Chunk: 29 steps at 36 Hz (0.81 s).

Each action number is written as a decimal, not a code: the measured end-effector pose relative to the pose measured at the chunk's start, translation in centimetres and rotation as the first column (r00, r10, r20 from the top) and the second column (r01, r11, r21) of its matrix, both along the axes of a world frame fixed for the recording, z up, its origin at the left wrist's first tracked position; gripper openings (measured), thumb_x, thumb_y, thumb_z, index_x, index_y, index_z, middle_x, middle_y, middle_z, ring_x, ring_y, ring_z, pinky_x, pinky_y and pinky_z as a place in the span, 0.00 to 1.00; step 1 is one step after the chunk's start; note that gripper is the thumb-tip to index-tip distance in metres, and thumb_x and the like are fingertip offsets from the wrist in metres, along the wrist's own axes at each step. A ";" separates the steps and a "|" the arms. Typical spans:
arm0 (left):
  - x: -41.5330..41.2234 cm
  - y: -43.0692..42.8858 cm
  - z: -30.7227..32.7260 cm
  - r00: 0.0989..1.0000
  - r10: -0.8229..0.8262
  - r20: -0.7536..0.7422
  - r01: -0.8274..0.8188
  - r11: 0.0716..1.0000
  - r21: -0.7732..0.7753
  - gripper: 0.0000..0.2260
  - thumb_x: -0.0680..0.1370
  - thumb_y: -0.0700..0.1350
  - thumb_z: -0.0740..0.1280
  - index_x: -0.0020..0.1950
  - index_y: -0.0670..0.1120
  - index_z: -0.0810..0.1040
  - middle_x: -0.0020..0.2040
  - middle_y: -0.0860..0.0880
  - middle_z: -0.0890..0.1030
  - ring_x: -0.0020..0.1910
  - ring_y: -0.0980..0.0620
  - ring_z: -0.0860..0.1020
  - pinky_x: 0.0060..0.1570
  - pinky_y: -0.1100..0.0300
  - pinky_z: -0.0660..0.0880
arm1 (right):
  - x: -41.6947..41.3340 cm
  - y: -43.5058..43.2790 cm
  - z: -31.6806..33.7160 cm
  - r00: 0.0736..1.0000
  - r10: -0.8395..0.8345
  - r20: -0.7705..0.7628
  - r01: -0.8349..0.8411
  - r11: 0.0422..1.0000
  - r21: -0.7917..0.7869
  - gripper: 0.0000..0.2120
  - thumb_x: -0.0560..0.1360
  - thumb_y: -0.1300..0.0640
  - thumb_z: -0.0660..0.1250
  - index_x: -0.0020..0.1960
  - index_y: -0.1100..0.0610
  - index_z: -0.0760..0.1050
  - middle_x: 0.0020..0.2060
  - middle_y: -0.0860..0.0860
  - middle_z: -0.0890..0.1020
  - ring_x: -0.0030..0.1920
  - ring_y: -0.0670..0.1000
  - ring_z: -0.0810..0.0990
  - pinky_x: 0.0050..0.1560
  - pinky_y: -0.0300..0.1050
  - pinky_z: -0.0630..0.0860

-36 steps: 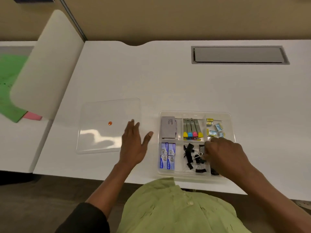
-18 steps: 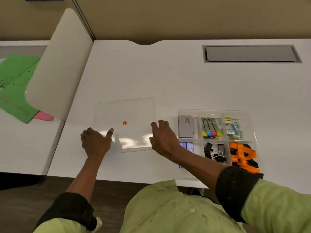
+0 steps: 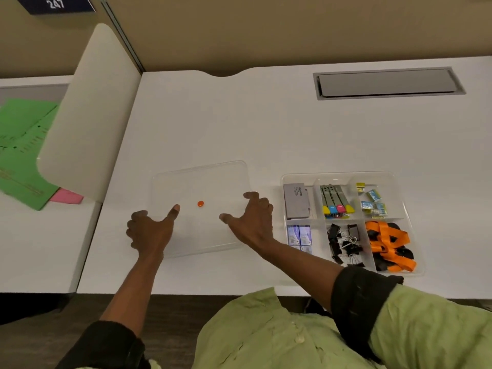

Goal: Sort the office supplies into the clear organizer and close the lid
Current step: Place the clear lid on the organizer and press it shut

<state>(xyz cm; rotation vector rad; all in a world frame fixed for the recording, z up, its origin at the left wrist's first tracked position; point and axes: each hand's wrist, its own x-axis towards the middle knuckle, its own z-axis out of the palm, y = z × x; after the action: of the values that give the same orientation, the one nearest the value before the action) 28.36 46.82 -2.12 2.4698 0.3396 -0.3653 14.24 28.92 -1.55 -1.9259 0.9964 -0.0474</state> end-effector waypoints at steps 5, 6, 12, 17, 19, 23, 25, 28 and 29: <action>-0.4 0.3 2.2 0.998 0.042 0.056 -0.040 0.998 -0.038 0.43 0.68 0.66 0.78 0.73 0.41 0.70 0.70 0.38 0.69 0.72 0.38 0.65 0.68 0.39 0.70 | -1.1 -1.1 1.5 0.994 -0.029 0.109 0.028 1.000 0.012 0.40 0.68 0.41 0.76 0.73 0.53 0.65 0.65 0.51 0.65 0.63 0.53 0.73 0.59 0.43 0.71; -0.7 0.2 2.7 0.997 0.042 0.071 -0.039 0.998 -0.047 0.43 0.68 0.66 0.78 0.73 0.41 0.71 0.70 0.38 0.69 0.72 0.38 0.65 0.68 0.39 0.71 | -1.4 -1.2 1.9 0.992 -0.032 0.125 0.032 0.999 0.002 0.40 0.68 0.41 0.76 0.73 0.53 0.66 0.64 0.51 0.64 0.61 0.52 0.76 0.58 0.42 0.73; -4.0 -2.9 5.6 0.994 0.014 0.106 0.003 0.987 -0.160 0.39 0.69 0.62 0.79 0.72 0.43 0.72 0.69 0.42 0.69 0.71 0.41 0.68 0.65 0.42 0.74 | -5.7 -3.6 4.7 0.962 -0.061 0.268 0.092 0.990 -0.104 0.36 0.68 0.42 0.77 0.71 0.51 0.69 0.64 0.47 0.62 0.61 0.52 0.76 0.62 0.50 0.79; -8.3 -6.7 7.1 0.992 -0.083 0.090 0.106 0.947 -0.302 0.39 0.69 0.63 0.79 0.72 0.46 0.73 0.68 0.46 0.71 0.67 0.45 0.74 0.63 0.50 0.75 | -11.8 -7.7 7.0 0.961 -0.061 0.268 0.129 0.961 -0.245 0.34 0.69 0.42 0.78 0.71 0.49 0.70 0.64 0.47 0.63 0.63 0.48 0.72 0.60 0.40 0.74; -10.6 -8.7 7.7 0.981 -0.167 0.094 0.189 0.928 -0.322 0.39 0.70 0.62 0.78 0.75 0.45 0.70 0.70 0.47 0.72 0.65 0.49 0.75 0.63 0.53 0.75 | -14.6 -9.4 7.4 0.966 -0.088 0.243 0.160 0.943 -0.292 0.33 0.69 0.42 0.78 0.70 0.47 0.71 0.63 0.48 0.64 0.62 0.48 0.72 0.57 0.41 0.75; -16.1 -12.3 8.2 0.944 -0.324 0.058 0.321 0.870 -0.374 0.41 0.71 0.61 0.78 0.77 0.47 0.65 0.73 0.52 0.69 0.66 0.49 0.76 0.63 0.53 0.76 | -20.2 -12.7 7.5 0.959 -0.167 0.228 0.239 0.910 -0.339 0.34 0.68 0.44 0.79 0.70 0.47 0.72 0.62 0.49 0.66 0.59 0.47 0.73 0.54 0.40 0.77; -18.3 -13.5 7.6 0.901 -0.425 0.090 0.430 0.842 -0.325 0.39 0.71 0.62 0.77 0.75 0.49 0.66 0.68 0.55 0.69 0.68 0.49 0.73 0.66 0.50 0.75 | -22.7 -14.1 7.4 0.962 -0.189 0.196 0.252 0.892 -0.375 0.35 0.67 0.44 0.79 0.70 0.48 0.72 0.62 0.49 0.66 0.57 0.44 0.72 0.51 0.39 0.77; -20.7 -14.9 6.6 0.850 -0.520 0.089 0.523 0.812 -0.259 0.37 0.71 0.61 0.77 0.73 0.47 0.68 0.68 0.51 0.70 0.70 0.50 0.69 0.69 0.51 0.73 | -26.0 -15.5 6.6 0.962 -0.213 0.168 0.264 0.882 -0.390 0.35 0.66 0.44 0.79 0.70 0.50 0.73 0.62 0.50 0.66 0.54 0.42 0.72 0.46 0.35 0.77; -21.3 -15.4 6.3 0.842 -0.533 0.081 0.536 0.808 -0.246 0.37 0.71 0.61 0.77 0.73 0.46 0.68 0.69 0.50 0.70 0.71 0.50 0.68 0.69 0.52 0.72 | -26.8 -15.8 6.2 0.966 -0.209 0.152 0.254 0.883 -0.395 0.36 0.66 0.44 0.79 0.70 0.50 0.73 0.62 0.51 0.67 0.55 0.44 0.72 0.46 0.30 0.74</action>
<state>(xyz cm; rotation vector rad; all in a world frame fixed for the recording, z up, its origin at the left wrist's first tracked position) 7.04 31.41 4.22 2.2634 -0.4085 -0.5893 -12.60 13.12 4.63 -2.1413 1.2134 -0.5328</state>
